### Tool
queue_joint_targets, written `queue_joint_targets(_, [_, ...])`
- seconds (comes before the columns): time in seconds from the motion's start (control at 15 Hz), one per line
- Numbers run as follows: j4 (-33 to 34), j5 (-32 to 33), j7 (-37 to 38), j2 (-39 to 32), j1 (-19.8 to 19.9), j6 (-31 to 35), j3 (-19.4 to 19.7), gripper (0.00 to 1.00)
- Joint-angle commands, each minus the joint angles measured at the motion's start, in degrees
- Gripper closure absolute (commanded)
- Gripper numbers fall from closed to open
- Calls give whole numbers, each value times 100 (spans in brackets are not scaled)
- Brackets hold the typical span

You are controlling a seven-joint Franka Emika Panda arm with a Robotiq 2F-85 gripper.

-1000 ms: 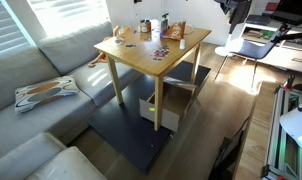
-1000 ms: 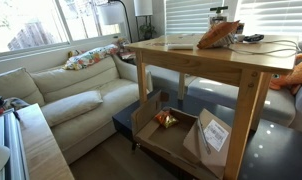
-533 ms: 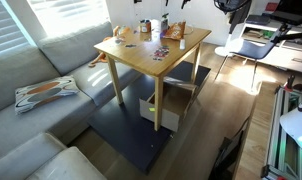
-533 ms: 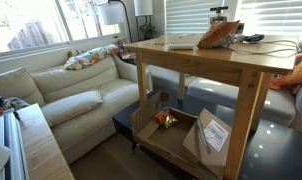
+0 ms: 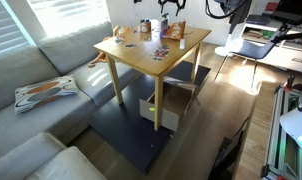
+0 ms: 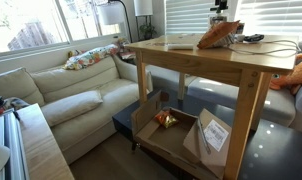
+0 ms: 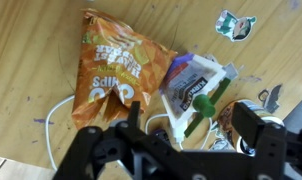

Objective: Pick up the purple and white packet with a green lid and put it in the cardboard box under the table

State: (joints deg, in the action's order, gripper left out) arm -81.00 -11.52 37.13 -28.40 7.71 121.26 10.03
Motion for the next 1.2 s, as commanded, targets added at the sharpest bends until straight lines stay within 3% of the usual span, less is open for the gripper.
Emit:
queue_joint_targets(0.0, [282,-94,281,-242,-11,-14,-57,39])
queue_joint_targets(0.53, [365,174,554,-410,-152,170,-3,99])
queue_joint_targets(0.8, [212,331,502,-128,-163,-8,16,95])
queue_joint_targets(1.13, [-362,193,105,799,-190,-396,-179,95])
